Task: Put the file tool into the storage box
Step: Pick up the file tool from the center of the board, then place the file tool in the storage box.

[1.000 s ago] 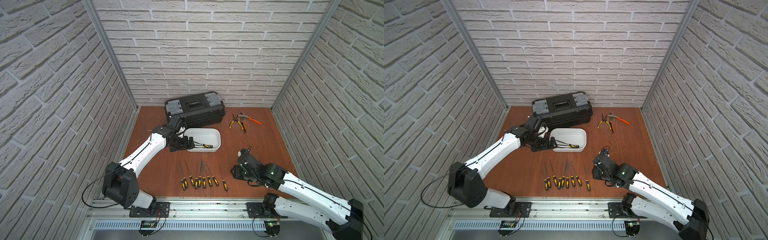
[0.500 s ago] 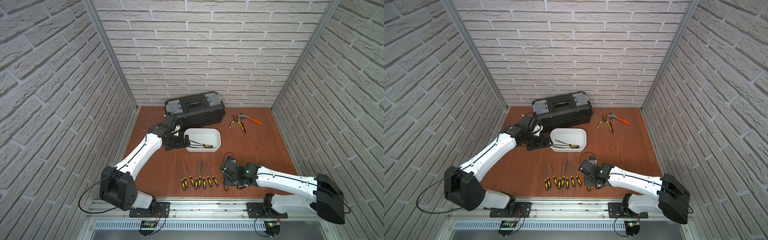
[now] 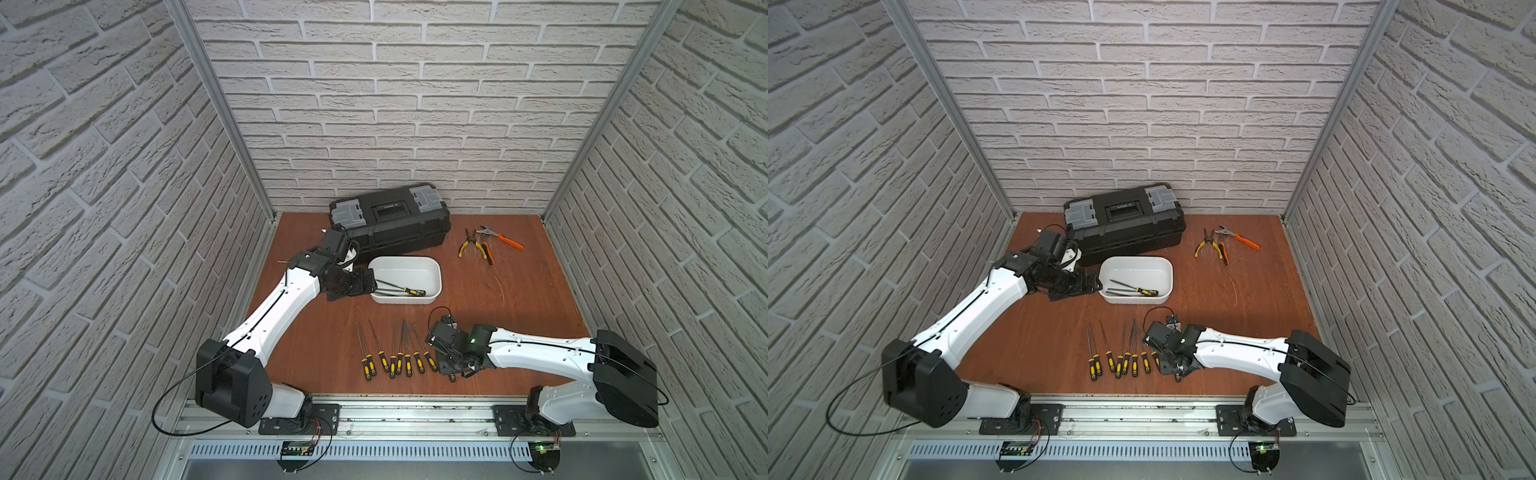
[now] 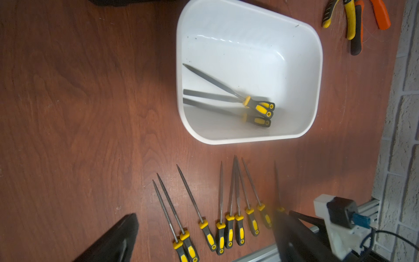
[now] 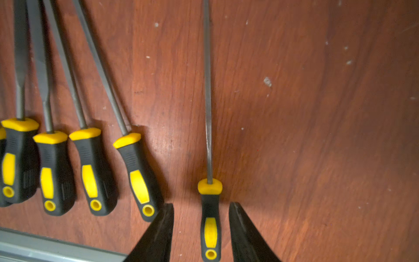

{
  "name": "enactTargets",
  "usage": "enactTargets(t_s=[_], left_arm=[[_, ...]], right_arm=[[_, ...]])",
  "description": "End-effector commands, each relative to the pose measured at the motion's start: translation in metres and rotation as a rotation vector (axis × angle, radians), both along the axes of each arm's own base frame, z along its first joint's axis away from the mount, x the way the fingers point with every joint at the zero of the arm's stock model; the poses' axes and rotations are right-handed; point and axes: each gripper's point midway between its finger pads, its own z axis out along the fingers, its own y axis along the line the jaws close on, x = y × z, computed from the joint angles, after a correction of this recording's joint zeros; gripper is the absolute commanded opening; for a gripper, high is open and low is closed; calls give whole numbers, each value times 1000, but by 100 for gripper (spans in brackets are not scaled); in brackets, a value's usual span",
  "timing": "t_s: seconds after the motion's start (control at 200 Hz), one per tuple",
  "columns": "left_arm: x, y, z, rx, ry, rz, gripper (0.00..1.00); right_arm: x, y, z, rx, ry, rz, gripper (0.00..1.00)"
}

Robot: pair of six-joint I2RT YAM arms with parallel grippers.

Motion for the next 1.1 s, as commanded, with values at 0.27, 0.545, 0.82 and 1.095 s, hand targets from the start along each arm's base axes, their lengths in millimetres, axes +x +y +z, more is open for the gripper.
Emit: enactTargets(t_s=[0.27,0.545,0.82,1.095], left_arm=[[3,4,16,3,-37,-15,98],[7,2,37,-14,-89,-47,98],[2,-5,66,-49,-181,-134,98],[21,-9,76,-60,-204,-104,98]], right_arm=[[-7,-1,-27,-56,39,3,28],[-2,-21,-7,-112,-42,-27,7],[15,-46,61,-74,-230,-28,5],[46,-49,134,-19,-303,106,7]])
